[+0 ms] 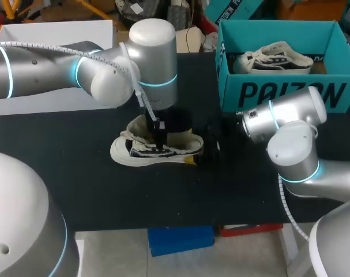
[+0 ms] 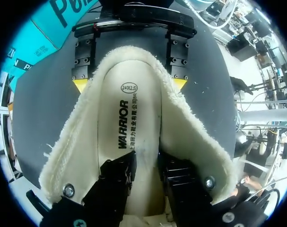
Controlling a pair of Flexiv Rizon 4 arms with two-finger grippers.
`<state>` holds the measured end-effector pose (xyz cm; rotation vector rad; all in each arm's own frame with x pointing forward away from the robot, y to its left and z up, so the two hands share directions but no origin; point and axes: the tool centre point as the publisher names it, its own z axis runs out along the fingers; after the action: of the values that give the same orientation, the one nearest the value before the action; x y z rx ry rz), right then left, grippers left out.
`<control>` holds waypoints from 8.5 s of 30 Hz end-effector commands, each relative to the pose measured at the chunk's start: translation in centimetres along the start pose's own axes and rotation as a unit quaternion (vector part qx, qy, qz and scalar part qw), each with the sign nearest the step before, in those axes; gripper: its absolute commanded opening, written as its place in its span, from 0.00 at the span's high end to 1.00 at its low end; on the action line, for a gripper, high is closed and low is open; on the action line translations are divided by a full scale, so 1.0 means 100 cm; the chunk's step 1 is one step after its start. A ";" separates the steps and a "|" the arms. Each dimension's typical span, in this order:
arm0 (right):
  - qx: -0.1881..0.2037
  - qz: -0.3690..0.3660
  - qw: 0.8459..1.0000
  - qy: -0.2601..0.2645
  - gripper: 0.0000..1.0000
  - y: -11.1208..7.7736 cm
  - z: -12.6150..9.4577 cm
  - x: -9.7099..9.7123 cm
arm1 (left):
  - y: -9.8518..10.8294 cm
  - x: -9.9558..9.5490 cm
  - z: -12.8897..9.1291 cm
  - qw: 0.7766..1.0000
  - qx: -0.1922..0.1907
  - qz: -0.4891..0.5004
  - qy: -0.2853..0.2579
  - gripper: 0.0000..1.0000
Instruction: Take the shoe out of the shoebox, open the shoe tongue, remove and reinsert the insole, then place the shoe into the shoebox
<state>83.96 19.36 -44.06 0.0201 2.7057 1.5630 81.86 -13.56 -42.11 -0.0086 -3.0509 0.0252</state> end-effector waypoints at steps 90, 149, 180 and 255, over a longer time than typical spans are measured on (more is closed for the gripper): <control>0.000 0.001 1.000 -0.001 1.00 -0.003 0.002 -0.002 | 0.003 -0.026 -0.052 0.987 0.078 0.044 -0.132 1.00; 0.000 0.001 1.000 -0.001 1.00 -0.003 0.002 -0.002 | -0.052 -0.031 -0.033 0.958 0.103 0.067 -0.259 0.55; 0.000 0.001 1.000 -0.001 1.00 -0.003 0.002 -0.002 | -0.070 -0.013 -0.054 0.957 0.129 0.091 -0.245 1.00; 0.000 0.001 1.000 -0.001 1.00 -0.003 0.002 -0.002 | -0.125 0.160 -0.413 0.732 0.666 -0.066 0.127 1.00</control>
<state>84.23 19.34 -44.05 0.0219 2.7046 1.5641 70.40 -25.88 -0.42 0.2381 -2.0545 1.9134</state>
